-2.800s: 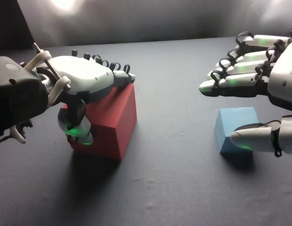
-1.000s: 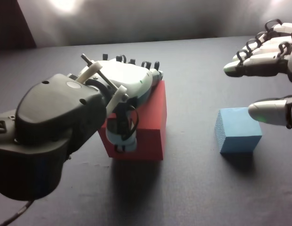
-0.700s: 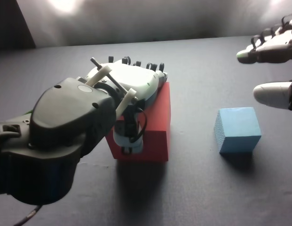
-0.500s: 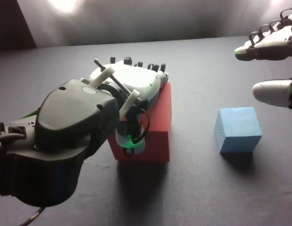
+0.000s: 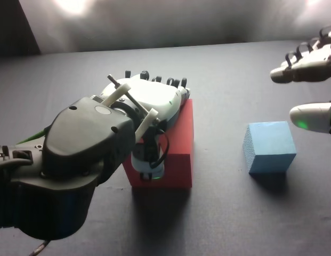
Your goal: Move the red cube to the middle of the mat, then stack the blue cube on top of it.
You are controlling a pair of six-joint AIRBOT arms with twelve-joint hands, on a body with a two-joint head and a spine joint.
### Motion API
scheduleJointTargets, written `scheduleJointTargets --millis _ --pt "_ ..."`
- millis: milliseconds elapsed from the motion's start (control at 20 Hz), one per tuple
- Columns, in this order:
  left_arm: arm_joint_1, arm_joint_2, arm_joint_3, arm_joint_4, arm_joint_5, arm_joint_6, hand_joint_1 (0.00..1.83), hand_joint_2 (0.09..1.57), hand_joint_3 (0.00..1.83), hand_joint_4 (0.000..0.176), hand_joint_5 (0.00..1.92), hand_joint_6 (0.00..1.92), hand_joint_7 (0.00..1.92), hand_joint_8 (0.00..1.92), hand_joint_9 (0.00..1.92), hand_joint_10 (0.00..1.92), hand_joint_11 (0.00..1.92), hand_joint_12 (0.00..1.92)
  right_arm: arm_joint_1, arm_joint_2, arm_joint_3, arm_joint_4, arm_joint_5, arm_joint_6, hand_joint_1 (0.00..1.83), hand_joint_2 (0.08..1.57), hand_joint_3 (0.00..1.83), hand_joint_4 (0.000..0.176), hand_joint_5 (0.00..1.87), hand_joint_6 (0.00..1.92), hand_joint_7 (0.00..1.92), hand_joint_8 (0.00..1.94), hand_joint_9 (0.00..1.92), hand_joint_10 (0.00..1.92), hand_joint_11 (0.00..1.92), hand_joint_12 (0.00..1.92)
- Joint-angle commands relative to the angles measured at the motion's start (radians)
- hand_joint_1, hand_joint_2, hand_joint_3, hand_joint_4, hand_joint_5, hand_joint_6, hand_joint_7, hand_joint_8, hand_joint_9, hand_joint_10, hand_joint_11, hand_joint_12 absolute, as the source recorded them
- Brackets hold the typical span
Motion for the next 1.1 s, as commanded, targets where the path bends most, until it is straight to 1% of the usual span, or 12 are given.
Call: scheduleJointTargets --millis 0,100,300,400,450,500,550,600,750,850,900,1050 --pt "-0.002 0.005 0.003 0.075 -0.027 -0.005 1.32 1.09 0.00 0.000 0.49 0.01 0.56 0.01 0.60 0.01 0.11 1.02 0.011 0.012 -0.002 0.008 0.108 -0.001 0.10 1.30 0.00 0.000 0.38 0.00 0.38 0.00 0.36 0.01 0.00 0.85" --pt "0.000 0.004 0.005 0.081 -0.026 -0.015 1.32 1.09 0.00 0.000 0.50 0.01 0.57 0.01 0.61 0.01 0.12 1.00 0.014 0.012 -0.002 0.034 0.104 -0.017 0.09 1.31 0.00 0.000 0.36 0.00 0.35 0.00 0.33 0.00 0.00 0.80" --pt "0.000 0.004 0.009 0.083 -0.026 -0.022 1.29 1.09 0.00 0.000 0.51 0.01 0.58 0.01 0.63 0.01 0.15 1.00 0.013 0.013 -0.002 0.035 0.117 -0.026 0.13 1.30 0.00 0.000 0.38 0.00 0.38 0.01 0.36 0.01 0.00 0.86" --pt "0.000 0.004 0.009 0.083 -0.026 -0.023 1.28 1.06 0.00 0.000 0.45 0.00 0.51 0.00 0.53 0.00 0.07 1.00 0.013 0.013 -0.002 0.036 0.130 -0.026 0.11 1.31 0.00 0.000 0.38 0.00 0.39 0.00 0.36 0.00 0.00 0.85" --pt "0.000 0.004 0.009 0.083 -0.026 -0.025 1.23 1.07 0.00 0.000 0.35 0.00 0.40 0.00 0.42 0.00 0.01 0.94 0.012 0.013 -0.002 0.037 0.130 -0.026 0.15 1.29 0.00 0.000 0.41 0.01 0.40 0.01 0.37 0.01 0.00 0.87" --pt "0.000 0.004 0.008 0.083 -0.026 -0.026 1.23 1.07 0.00 0.000 0.35 0.00 0.40 0.00 0.42 0.00 0.01 0.94 0.012 0.013 -0.003 0.039 0.131 -0.026 0.15 1.29 0.00 0.000 0.41 0.01 0.40 0.01 0.37 0.01 0.00 0.87" --pt "0.000 0.004 0.009 0.084 -0.026 -0.027 1.15 1.06 0.00 0.000 0.30 0.00 0.35 0.00 0.38 0.00 0.01 0.90 0.012 0.013 -0.003 0.041 0.131 -0.026 0.16 1.29 0.00 0.000 0.41 0.00 0.40 0.00 0.37 0.00 0.00 0.85" --pt "0.000 0.004 0.009 0.086 -0.026 -0.028 1.03 0.95 0.00 0.000 0.17 0.00 0.21 0.00 0.24 0.00 0.00 0.74 0.012 0.013 -0.003 0.047 0.131 -0.026 0.11 1.30 0.00 0.000 0.39 0.00 0.38 0.00 0.36 0.00 0.00 0.84" --pt "0.001 0.004 0.008 0.089 -0.026 -0.033 0.85 0.83 0.00 0.000 0.05 0.00 0.07 0.00 0.09 0.00 0.00 0.45 0.011 0.013 -0.003 0.070 0.131 -0.036 0.12 1.30 0.00 0.000 0.37 0.00 0.36 0.00 0.33 0.00 0.00 0.82" --pt "0.001 0.004 0.009 0.089 -0.026 -0.034 0.85 0.76 0.00 0.000 0.01 0.00 0.01 0.00 0.02 0.00 0.00 0.19 0.004 0.013 -0.003 0.070 0.131 -0.044 0.11 1.30 0.00 0.000 0.37 0.00 0.36 0.00 0.34 0.00 0.00 0.86" --pt "0.001 0.004 0.009 0.089 -0.026 -0.034 0.85 0.76 0.00 0.000 0.01 0.00 0.01 0.00 0.02 0.00 0.00 0.19 0.003 0.013 -0.003 0.070 0.131 -0.047 0.11 1.30 0.00 0.000 0.37 0.00 0.36 0.00 0.34 0.00 0.00 0.86" --pt "0.001 0.005 0.008 0.089 -0.026 -0.036 0.81 0.76 0.00 0.000 0.00 0.00 0.00 0.00 0.00 0.00 0.00 0.05 0.003 0.013 -0.003 0.070 0.132 -0.050 0.12 1.30 0.00 0.000 0.38 0.01 0.38 0.01 0.35 0.01 0.00 0.88"
